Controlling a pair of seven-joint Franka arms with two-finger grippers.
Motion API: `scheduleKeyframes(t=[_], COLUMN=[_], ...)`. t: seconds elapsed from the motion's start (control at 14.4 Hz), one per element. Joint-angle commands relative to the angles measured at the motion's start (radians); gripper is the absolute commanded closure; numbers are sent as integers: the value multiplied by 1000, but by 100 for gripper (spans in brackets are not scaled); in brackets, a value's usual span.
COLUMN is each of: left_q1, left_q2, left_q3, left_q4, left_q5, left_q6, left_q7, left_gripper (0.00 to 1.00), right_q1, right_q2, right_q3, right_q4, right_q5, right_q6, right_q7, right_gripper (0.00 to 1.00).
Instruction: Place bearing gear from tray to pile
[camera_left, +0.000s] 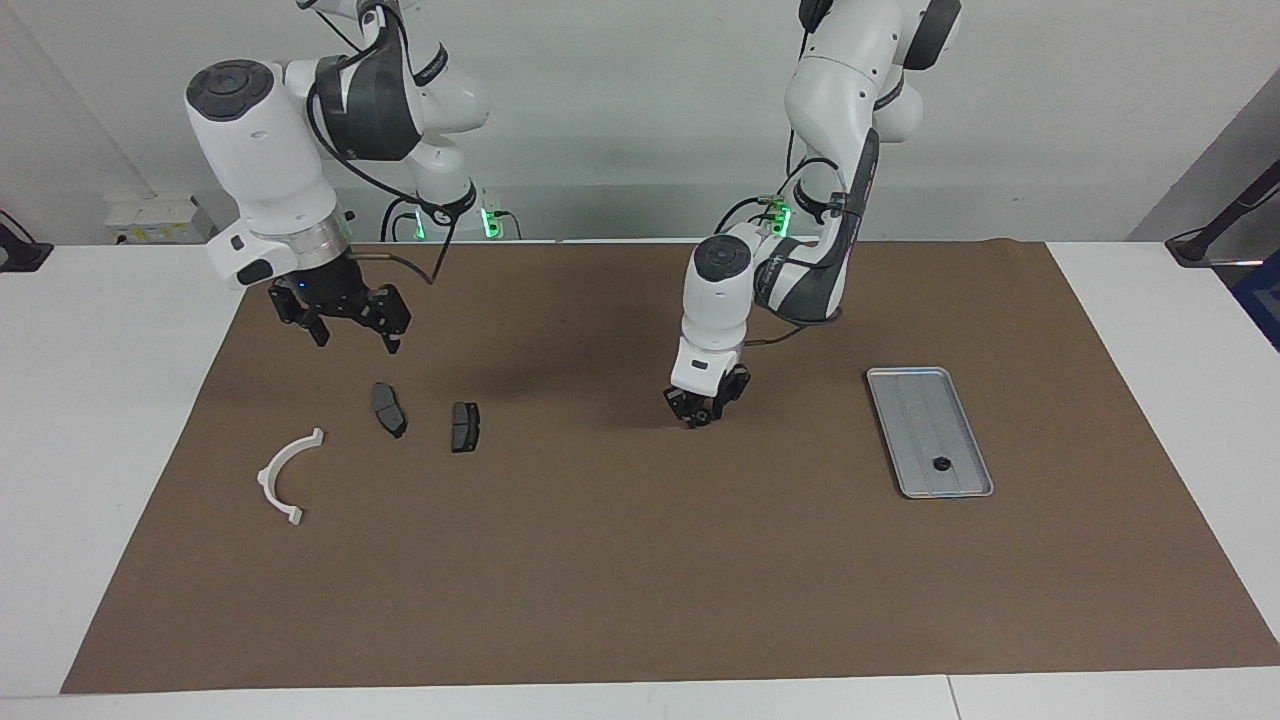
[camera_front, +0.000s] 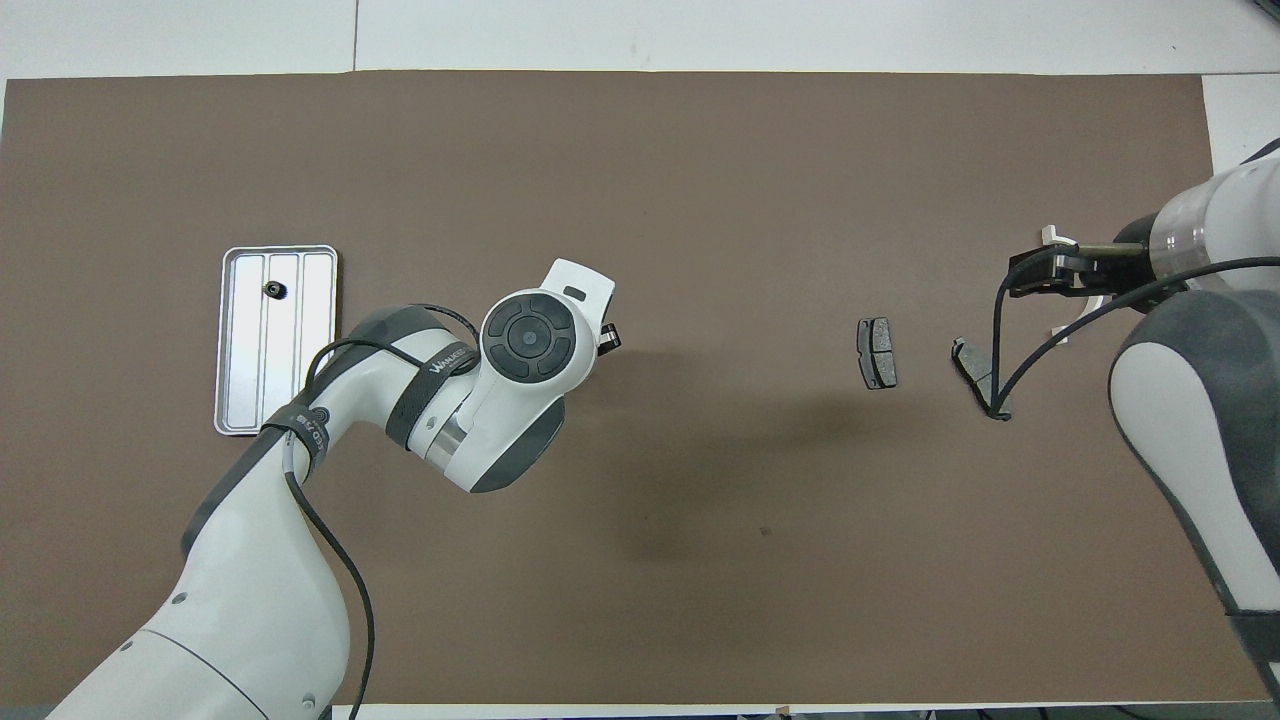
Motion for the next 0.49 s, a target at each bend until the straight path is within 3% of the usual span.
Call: scheduleKeyframes(t=[0.0, 0.42], left_q1=[-13, 167], left_q2=[-15, -158], left_q3=[20, 18], left_q4=[37, 71], left_q5=[25, 10], left_q6=[-62, -272], left_q7=[-10, 333], left_gripper=[0, 0], right_q1=[21, 116], right_q2=[-1, 42], right_q3=[1, 1], right_q4=[-20, -20], right_q5=[13, 13], right_q6=[25, 57], right_q7=[32, 179], right_gripper=[0, 0])
